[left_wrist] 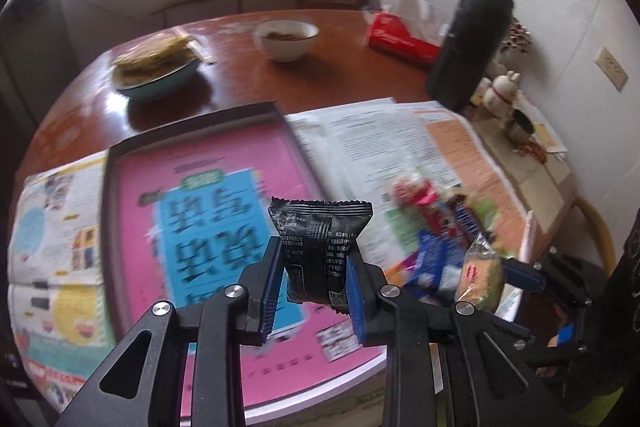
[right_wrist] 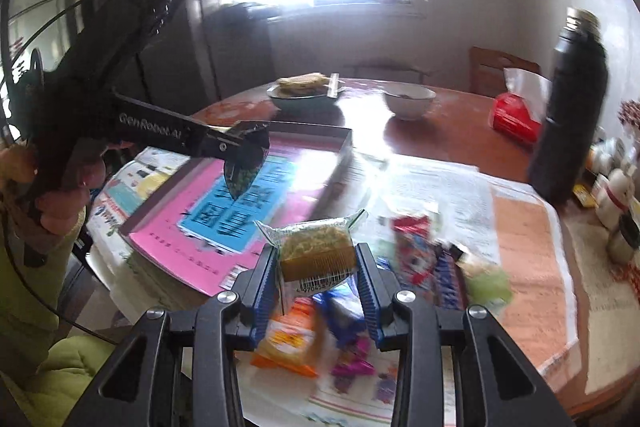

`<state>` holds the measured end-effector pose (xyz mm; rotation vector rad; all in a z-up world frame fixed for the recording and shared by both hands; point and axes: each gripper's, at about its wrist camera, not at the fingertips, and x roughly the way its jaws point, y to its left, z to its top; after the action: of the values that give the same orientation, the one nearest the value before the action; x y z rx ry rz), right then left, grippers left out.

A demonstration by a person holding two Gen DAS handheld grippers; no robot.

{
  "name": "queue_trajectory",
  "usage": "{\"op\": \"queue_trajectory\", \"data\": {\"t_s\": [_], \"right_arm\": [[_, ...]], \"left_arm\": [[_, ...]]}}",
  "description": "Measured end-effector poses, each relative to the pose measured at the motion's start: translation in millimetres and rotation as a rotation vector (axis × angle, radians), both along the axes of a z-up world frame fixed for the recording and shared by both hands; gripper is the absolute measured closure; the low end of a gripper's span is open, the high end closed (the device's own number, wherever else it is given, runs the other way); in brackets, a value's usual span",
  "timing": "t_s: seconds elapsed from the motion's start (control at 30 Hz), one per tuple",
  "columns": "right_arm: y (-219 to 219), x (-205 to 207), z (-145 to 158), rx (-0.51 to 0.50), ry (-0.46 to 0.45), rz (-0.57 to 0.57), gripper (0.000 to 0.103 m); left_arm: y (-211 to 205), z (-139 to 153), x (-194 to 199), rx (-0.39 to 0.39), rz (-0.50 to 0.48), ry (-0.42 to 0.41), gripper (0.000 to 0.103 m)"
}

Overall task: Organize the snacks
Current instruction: 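Lift the black packet with the left tool while the right tool carries the cake packet over the tray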

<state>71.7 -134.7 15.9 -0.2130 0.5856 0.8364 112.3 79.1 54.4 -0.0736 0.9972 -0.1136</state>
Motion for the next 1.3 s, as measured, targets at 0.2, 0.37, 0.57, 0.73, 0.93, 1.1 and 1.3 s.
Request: {"op": "queue_trajectory", "data": {"t_s": [0.2,0.37,0.57,0.73,0.93,1.1,1.3], "right_arm": [[35.7,-5.1,-6.1,-0.001,0.036,0.075,0.064],[59.8,-6.5,-14.0,-0.025,0.067,0.123,0.064],[76.1,-11.5,-22.1,-0.048,0.091,0.153,0.064],[84.5,-13.9,-28.5,-0.049,0.113,0.154,0.064],[91.5,-12.9,-40.0,-0.08,0.14,0.161,0.064],[89.0,-7.3,-46.1,-0.092,0.166,0.138,0.064],[88.3,-2.1,-50.3,-0.099,0.184,0.119,0.064]], "left_arm": [[30.0,-20.5,-23.1,0.037,0.101,0.012,0.073],[47.0,-33.4,-39.3,0.042,0.148,0.013,0.073],[60.0,-44.8,-48.8,0.024,0.18,0.023,0.073],[68.0,-53.4,-56.2,0.022,0.196,0.036,0.073],[70.2,-61.6,-61.5,0.014,0.201,0.051,0.073],[74.4,-65.3,-60.6,0.013,0.216,0.064,0.073],[79.4,-75.8,-56.2,0.005,0.235,0.097,0.073]]}}
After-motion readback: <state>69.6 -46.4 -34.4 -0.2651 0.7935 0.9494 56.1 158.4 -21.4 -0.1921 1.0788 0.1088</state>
